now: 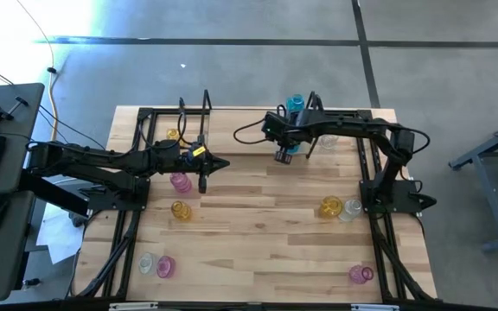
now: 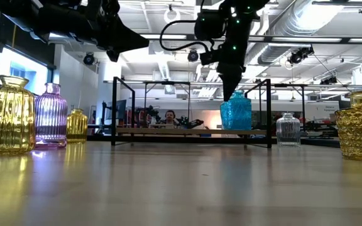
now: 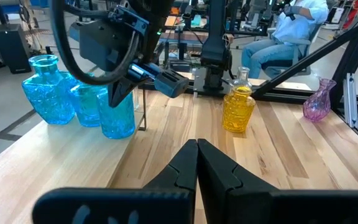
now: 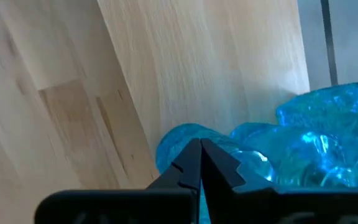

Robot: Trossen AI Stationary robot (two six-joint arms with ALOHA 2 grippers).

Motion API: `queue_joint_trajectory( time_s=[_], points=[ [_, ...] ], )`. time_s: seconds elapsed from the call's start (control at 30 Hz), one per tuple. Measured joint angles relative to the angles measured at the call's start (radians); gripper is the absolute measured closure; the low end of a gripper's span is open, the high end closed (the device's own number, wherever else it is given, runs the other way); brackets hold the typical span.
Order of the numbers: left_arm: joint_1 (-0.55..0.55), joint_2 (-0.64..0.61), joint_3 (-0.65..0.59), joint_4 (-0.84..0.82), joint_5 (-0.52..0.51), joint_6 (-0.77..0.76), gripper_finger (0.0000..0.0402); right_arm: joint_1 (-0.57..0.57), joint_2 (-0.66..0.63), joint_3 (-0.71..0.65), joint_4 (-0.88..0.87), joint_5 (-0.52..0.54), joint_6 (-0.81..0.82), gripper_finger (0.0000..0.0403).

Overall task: Sort vases onto shelf
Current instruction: Put the blue vase on the shelf aligned with the other blue vases

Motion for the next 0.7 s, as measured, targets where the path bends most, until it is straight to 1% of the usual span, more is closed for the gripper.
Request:
queue_joint_trajectory(
  time_s=[0.13,0.3,0.43,0.5,0.7],
  points=[
    [0.000,0.000,0.000,0.000,0.000,0.000,0.0401,0.000,-0.005,0.000,0.000,0.017,-0.010,0.0403],
    [0.000,0.000,0.000,0.000,0.000,-0.007,0.0401,0.008,-0.045,0.000,-0.010,0.015,-0.006,0.0403],
    [0.000,0.000,0.000,-0.001,0.000,-0.007,0.0401,0.022,-0.063,0.000,-0.067,-0.042,0.009,0.0403],
    [0.000,0.000,0.000,-0.001,0.000,-0.007,0.0401,0.023,-0.059,-0.001,-0.095,-0.051,0.012,0.0403],
    [0.000,0.000,0.000,-0.002,0.000,-0.007,0.0401,0.021,-0.056,-0.002,-0.107,-0.029,0.034,0.0403]
  ],
)
